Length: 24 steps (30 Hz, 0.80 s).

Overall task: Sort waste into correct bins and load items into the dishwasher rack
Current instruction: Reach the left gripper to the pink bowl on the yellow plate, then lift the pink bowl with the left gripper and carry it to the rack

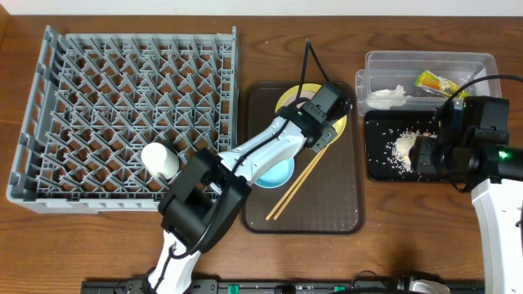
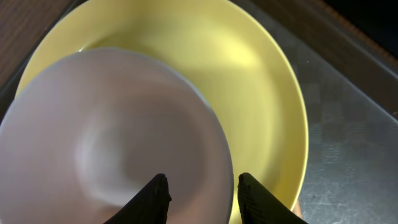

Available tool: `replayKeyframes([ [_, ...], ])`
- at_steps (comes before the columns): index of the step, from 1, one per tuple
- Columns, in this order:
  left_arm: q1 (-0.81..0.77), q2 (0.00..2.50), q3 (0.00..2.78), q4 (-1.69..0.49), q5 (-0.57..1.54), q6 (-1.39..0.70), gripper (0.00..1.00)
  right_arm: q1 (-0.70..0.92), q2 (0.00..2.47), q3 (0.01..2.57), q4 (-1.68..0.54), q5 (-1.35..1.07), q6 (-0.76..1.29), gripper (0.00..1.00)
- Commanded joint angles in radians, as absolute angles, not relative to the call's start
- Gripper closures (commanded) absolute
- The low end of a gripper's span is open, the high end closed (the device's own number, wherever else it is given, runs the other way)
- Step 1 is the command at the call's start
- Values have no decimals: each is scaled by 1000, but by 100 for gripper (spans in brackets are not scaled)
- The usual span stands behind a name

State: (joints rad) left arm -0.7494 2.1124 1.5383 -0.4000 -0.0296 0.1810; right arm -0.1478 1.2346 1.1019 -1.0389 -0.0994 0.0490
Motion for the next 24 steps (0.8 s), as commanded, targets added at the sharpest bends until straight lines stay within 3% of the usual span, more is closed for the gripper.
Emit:
replayKeyframes([
  [1, -744, 2142, 1551, -401, -39, 184, 62, -152, 1226, 1113, -1041, -99, 59, 50],
  [6, -744, 2146, 1551, -402, -39, 184, 71, -152, 1226, 1113, -1041, -99, 59, 50],
  [12, -745, 2142, 1551, -402, -39, 184, 92, -152, 1226, 1113, -1041, -99, 59, 50],
  [24, -732, 1906, 1551, -529, -38, 183, 94, -152, 1226, 1113, -1040, -99, 59, 50],
])
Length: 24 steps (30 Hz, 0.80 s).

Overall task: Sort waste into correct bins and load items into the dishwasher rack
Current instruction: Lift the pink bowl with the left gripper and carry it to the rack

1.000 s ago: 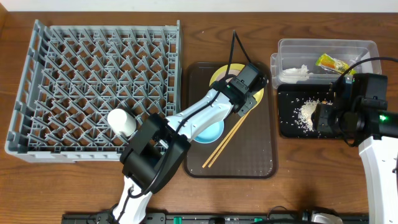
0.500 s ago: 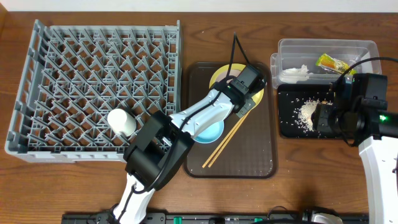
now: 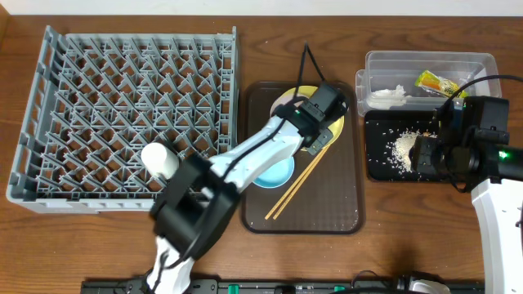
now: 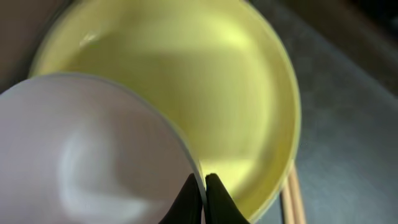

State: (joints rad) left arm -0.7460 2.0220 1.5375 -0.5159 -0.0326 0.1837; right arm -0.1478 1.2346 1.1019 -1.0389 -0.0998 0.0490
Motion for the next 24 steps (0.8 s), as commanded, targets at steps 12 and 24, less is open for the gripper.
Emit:
replayKeyframes([
  [12, -339, 1660, 1551, -595, 599, 78, 93, -152, 1226, 1113, -1040, -99, 59, 50],
  [24, 149, 1787, 1551, -567, 1347, 26, 94, -152, 1226, 1113, -1040, -99, 59, 50],
])
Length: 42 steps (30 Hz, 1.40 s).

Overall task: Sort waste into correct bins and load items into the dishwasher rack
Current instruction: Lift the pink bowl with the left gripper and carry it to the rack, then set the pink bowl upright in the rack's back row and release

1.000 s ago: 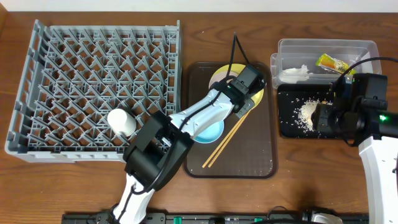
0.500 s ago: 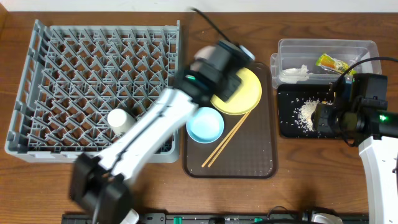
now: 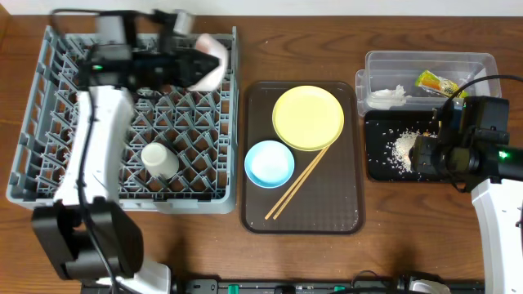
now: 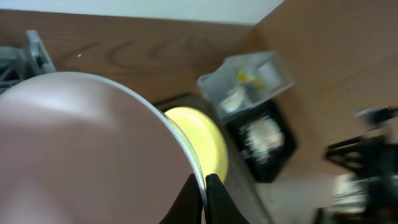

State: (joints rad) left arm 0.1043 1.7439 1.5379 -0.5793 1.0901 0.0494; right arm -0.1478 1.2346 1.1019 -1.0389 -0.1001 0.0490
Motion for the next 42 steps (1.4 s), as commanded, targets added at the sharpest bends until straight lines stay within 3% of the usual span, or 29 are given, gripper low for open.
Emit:
replayKeyframes([
  [1, 166, 1803, 1551, -554, 1382, 20, 94, -152, 1226, 1113, -1040, -99, 59, 50],
  [8, 208, 1913, 1551, -453, 1519, -44, 94, -152, 1226, 1113, -1040, -106, 59, 50],
  [22, 240, 2114, 1551, -35, 1488, -492, 94, -152, 1226, 1113, -1044, -110, 59, 51],
  [42, 304, 2166, 1551, -51, 1313, -506, 91, -151, 1226, 1113, -1052, -110, 59, 51],
])
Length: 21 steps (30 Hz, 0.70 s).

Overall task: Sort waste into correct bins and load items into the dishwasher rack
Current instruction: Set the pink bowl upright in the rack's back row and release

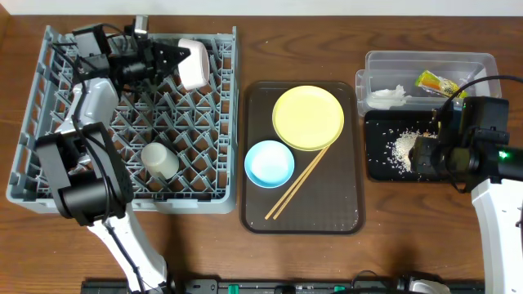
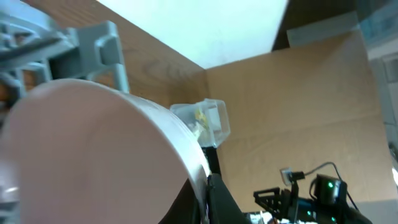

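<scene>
My left gripper (image 1: 173, 55) is shut on the rim of a pale pink bowl (image 1: 193, 64), which it holds tilted on edge over the back right rows of the grey dishwasher rack (image 1: 49, 122). The bowl (image 2: 93, 155) fills most of the left wrist view, its rim pinched between the fingers of the gripper (image 2: 206, 190). A white cup (image 1: 160, 159) lies in the rack. On the brown tray (image 1: 335, 208) sit a yellow plate (image 1: 308, 117), a blue bowl (image 1: 270, 162) and chopsticks (image 1: 298, 181). My right gripper (image 1: 426, 152) hangs over the black tray; its jaws are hidden.
A clear bin (image 1: 429, 61) at the back right holds a yellow wrapper (image 1: 435, 82) and crumpled tissue (image 1: 386, 94). Beside it a black tray (image 1: 384, 167) carries scattered rice (image 1: 402, 146). Bare wooden table lies in front of the rack and trays.
The pink bowl has shifted slightly left and lower over the rack's back rows and stands more on edge. The left gripper still grips its rim. The right arm has not moved.
First my left gripper stood open around the pale bowl's rim where it sat on the yellow plate. Then it was shut on that rim. Later the bowl was held above the rack's back right corner, leaving the plate bare, and now it hangs tilted among the back rows.
</scene>
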Available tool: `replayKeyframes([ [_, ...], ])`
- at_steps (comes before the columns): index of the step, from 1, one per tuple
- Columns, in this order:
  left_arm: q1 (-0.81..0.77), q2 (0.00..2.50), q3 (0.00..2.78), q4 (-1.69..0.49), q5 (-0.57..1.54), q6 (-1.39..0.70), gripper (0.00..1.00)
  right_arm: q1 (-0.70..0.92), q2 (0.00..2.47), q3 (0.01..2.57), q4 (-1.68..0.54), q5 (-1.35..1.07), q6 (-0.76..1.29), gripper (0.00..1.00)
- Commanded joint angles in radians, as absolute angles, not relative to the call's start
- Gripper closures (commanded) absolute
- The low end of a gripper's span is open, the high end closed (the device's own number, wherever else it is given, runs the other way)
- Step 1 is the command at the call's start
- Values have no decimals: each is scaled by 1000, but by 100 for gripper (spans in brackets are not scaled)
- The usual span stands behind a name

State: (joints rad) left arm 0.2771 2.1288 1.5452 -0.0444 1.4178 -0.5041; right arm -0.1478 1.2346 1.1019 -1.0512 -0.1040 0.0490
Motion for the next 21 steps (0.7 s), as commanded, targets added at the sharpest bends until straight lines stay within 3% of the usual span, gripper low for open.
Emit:
replayKeyframes([
  [1, 308, 2166, 1550, -51, 1309, -506, 83, -151, 1226, 1113, -1052, -110, 59, 51],
  [2, 312, 2166, 1550, -51, 1307, -506, 73, -151, 1226, 1113, -1052, -110, 59, 51],
  [4, 318, 2166, 1550, -52, 1308, -507, 68, -151, 1226, 1113, -1052, -110, 59, 51],
  [7, 327, 2166, 1550, -64, 1304, -506, 52, -151, 1226, 1113, -1053, -110, 59, 51],
  [9, 331, 2165, 1550, -74, 1295, -506, 50, -151, 1226, 1113, -1056, -110, 59, 51],
  [11, 335, 2165, 1550, -74, 1296, -506, 37, -151, 1226, 1113, -1058, -110, 59, 51],
  [17, 344, 2148, 1550, -85, 1248, -506, 27, -151, 1226, 1113, -1060, -110, 59, 51],
  [21, 344, 2129, 1550, -116, 1222, -480, 31, -151, 1226, 1113, -1061, -110, 59, 51],
])
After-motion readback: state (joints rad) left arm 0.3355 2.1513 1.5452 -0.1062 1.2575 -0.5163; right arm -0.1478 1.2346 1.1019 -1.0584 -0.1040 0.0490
